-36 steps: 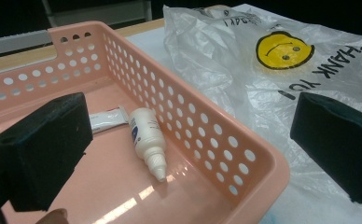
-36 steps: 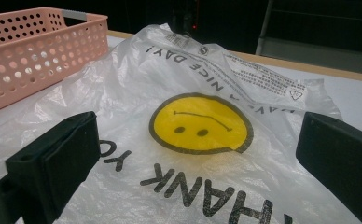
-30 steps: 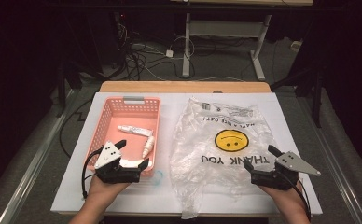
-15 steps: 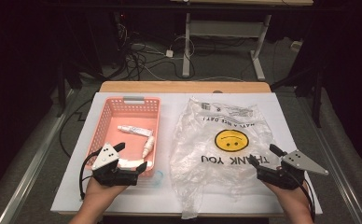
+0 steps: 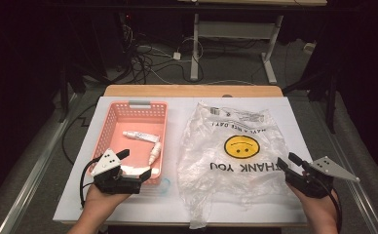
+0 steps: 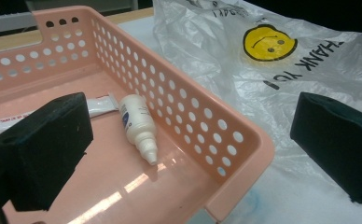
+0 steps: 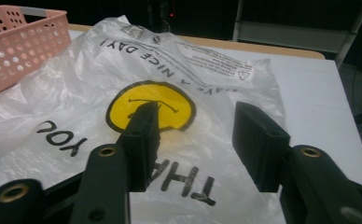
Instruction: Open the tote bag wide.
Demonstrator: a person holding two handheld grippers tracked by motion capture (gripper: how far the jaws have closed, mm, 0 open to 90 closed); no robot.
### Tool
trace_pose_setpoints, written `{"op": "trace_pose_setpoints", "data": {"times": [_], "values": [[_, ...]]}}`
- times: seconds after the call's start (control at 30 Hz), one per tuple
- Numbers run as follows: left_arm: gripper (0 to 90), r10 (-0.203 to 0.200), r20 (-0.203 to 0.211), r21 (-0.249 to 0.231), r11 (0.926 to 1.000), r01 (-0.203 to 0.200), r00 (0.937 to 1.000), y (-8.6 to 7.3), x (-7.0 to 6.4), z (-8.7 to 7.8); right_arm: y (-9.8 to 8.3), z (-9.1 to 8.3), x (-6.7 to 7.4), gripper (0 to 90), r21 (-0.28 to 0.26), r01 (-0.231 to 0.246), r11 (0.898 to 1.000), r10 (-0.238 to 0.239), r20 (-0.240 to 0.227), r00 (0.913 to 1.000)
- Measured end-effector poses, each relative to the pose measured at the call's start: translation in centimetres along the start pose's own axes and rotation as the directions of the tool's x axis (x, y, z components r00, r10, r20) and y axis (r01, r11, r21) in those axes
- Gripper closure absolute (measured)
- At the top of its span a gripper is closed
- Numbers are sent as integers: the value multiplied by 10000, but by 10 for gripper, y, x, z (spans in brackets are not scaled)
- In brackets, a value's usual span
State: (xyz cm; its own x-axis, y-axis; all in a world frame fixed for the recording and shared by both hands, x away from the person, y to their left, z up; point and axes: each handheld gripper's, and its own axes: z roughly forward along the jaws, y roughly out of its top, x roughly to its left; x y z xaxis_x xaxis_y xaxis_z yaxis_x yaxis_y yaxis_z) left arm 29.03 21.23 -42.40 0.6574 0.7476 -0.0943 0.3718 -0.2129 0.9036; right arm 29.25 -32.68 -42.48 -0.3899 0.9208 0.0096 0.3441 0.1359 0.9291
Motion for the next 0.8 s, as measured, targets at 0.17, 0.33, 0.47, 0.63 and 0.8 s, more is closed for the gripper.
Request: {"op": "trace_pose_setpoints", "data": {"times": [0.17, 0.33, 0.47, 0.63, 0.8], "values": [[0, 90, -72, -157, 9998, -91, 9999, -3, -1, 0, -4, -5, -12, 565, 472, -49, 9989, 32, 367, 9993], [0, 21, -158, -38, 10000, -22, 9999, -3, 2, -2, -8, -17, -29, 533, 805, -491, 9955, 435, 703, 9966], [0, 324, -225, 312, 9990, -317, 9992, -3, 2, -3, -21, -24, -37, 470, 1515, -497, 9872, 367, 875, 9955], [0, 646, -234, 157, 9978, -642, 9976, -2, -4, -3, -40, -19, -44, 457, 2245, -834, 9709, 575, 1198, 9911], [0, 755, -66, 99, 9971, -755, 9971, -2, -7, -3, -51, -11, -50, 458, 3064, -1160, 9448, 900, 977, 9911]]}}
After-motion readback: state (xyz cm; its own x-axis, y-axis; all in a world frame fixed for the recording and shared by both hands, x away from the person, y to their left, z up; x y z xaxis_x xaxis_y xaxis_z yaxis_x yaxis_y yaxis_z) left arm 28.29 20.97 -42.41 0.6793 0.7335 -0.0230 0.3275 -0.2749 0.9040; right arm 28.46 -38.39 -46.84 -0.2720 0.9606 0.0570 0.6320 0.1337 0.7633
